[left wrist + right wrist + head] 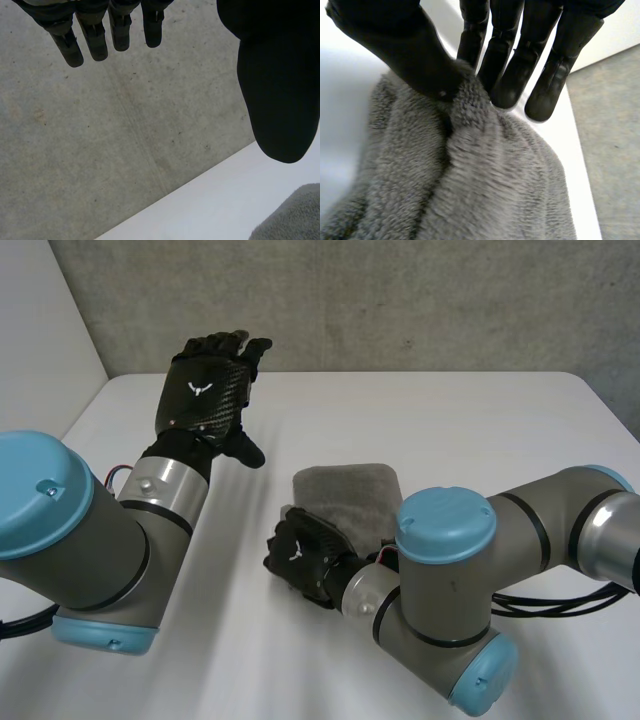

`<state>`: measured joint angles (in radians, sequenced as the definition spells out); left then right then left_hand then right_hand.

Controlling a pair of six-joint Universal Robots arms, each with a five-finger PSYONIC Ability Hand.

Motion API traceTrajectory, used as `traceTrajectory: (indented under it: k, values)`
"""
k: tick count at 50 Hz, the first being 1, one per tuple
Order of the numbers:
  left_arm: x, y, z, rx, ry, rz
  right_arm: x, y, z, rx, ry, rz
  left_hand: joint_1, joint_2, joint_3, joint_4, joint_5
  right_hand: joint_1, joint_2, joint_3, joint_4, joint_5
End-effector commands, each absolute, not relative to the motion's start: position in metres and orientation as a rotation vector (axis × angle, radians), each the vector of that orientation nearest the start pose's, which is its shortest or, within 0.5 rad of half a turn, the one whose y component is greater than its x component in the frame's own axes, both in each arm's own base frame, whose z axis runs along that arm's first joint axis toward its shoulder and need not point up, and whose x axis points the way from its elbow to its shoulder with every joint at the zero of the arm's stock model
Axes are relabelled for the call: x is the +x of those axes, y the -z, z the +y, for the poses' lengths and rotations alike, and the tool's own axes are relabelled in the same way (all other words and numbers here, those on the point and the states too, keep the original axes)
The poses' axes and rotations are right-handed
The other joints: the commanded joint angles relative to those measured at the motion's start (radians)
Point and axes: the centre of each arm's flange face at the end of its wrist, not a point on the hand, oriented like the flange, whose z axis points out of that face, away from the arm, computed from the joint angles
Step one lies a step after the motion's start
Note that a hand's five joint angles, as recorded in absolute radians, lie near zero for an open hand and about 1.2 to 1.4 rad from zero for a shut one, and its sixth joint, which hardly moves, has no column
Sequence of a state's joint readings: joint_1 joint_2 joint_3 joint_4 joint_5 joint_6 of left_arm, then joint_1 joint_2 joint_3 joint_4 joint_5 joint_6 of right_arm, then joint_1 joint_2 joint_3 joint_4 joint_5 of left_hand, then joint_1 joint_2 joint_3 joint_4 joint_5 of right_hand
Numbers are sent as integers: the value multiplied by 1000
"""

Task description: Fold the towel.

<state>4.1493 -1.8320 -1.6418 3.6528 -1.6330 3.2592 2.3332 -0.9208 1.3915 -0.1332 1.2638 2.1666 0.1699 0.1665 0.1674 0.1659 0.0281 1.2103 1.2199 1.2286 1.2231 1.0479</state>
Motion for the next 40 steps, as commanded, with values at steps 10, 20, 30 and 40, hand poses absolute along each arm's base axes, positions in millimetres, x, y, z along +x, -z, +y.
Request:
traceTrajectory:
  k: [10, 20, 30, 40]
  values:
    - [-310, -220, -249, 695, 2541, 2241, 316, -222, -230, -1168, 2024, 1760, 5, 9, 8, 9, -27, -1036, -1045, -1054, -1049, -1048]
    - [-331, -175, -242, 771, 2424, 2430, 283, -188, -264, -973, 1826, 2040, 5, 9, 8, 10, -27, -1036, -1045, -1054, -1049, -1048]
    - [-347, -116, -229, 914, 2211, 2568, 291, -141, -275, -932, 1656, 2149, 8, 12, 11, 12, -24, -1036, -1045, -1054, -1049, -1048]
    - [-350, -120, -228, 938, 2141, 2603, 289, -148, -281, -927, 1629, 2181, 8, 12, 11, 12, -24, -1036, -1045, -1054, -1049, -1048]
